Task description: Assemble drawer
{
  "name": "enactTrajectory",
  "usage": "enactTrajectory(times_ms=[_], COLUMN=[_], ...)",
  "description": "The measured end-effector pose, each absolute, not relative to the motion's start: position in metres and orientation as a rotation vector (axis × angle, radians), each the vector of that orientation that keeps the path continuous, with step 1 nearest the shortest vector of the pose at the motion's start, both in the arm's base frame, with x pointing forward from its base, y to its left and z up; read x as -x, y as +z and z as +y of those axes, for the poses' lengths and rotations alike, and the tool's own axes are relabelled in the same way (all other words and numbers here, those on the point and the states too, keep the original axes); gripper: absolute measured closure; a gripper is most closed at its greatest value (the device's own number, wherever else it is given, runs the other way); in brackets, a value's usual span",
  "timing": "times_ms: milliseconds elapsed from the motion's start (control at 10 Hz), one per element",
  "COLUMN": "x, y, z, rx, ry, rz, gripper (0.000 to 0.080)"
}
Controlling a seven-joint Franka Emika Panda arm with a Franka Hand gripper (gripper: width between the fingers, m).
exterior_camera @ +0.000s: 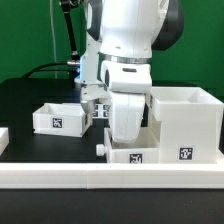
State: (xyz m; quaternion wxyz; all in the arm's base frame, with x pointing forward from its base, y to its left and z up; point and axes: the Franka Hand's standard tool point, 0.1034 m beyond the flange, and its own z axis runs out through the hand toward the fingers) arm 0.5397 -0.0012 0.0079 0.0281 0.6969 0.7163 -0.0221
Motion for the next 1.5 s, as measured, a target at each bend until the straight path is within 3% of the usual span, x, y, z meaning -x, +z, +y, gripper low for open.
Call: enactTrajectory(times_ms=[1500], x=[-0.5454], y=[0.0069], z=[-0.0027], rx=[-1.952], ry=[-0.017], rz=[2.307], gripper=[0.0757])
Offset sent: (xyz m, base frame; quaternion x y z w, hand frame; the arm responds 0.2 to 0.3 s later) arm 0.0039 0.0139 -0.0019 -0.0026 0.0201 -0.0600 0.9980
